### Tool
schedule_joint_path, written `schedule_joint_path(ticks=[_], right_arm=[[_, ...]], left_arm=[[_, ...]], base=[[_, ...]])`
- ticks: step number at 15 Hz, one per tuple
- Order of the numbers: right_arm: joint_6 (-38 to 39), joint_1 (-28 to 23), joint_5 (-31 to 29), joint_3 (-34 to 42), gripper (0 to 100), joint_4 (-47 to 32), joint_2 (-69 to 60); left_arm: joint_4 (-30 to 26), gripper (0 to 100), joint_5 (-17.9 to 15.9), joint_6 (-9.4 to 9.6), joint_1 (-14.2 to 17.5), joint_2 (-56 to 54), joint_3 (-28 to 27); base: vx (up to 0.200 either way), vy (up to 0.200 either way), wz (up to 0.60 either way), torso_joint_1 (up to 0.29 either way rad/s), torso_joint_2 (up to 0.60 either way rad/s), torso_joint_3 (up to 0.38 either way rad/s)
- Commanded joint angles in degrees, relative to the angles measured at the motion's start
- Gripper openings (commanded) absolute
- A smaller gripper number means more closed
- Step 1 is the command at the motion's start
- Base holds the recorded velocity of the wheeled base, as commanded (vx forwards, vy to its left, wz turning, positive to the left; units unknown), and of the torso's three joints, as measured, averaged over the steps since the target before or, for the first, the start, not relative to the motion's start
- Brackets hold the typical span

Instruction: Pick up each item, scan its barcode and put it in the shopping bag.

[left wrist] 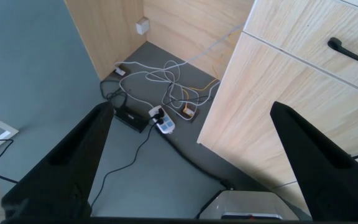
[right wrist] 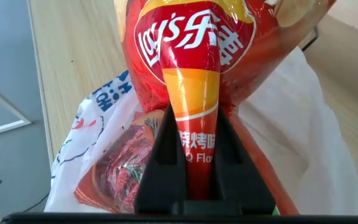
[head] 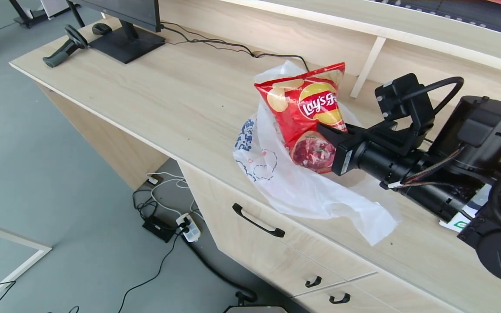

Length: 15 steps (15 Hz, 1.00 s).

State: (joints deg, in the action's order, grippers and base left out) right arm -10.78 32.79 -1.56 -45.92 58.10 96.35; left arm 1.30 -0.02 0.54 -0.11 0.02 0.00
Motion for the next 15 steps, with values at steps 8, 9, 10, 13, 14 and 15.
schedule_joint_path(ticks=[8, 9, 10, 13, 14, 15], right_arm=[[0.5, 1.9, -1.1, 2.7, 0, 1.1, 1.5], [0.6, 2.0, -1.3, 3.7, 100, 1.1, 1.4], [0.6, 2.0, -1.3, 4.0, 100, 1.1, 1.4], [0.8, 2.8, -1.3, 2.4, 100, 1.1, 1.4], [0.8, 3.9, -1.2, 2.0, 100, 1.6, 1.3], [0.8, 5.0, -1.2, 2.9, 100, 3.7, 0.9]], left_arm=[[0.0, 100, 0.0, -0.01, 0.0, 0.1, 0.0], [0.0, 100, 0.0, -0.01, 0.0, 0.1, 0.0], [0.0, 100, 0.0, -0.01, 0.0, 0.1, 0.0], [0.0, 100, 0.0, 0.08, 0.0, 0.1, 0.0], [0.0, 100, 0.0, -0.01, 0.0, 0.1, 0.0], [0.0, 100, 0.0, -0.01, 0.0, 0.1, 0.0]], base=[[0.000, 0.000, 0.00, 0.000, 0.00, 0.000], [0.000, 0.000, 0.00, 0.000, 0.00, 0.000], [0.000, 0.000, 0.00, 0.000, 0.00, 0.000], [0.000, 0.000, 0.00, 0.000, 0.00, 0.000], [0.000, 0.000, 0.00, 0.000, 0.00, 0.000], [0.000, 0.000, 0.00, 0.000, 0.00, 0.000]])
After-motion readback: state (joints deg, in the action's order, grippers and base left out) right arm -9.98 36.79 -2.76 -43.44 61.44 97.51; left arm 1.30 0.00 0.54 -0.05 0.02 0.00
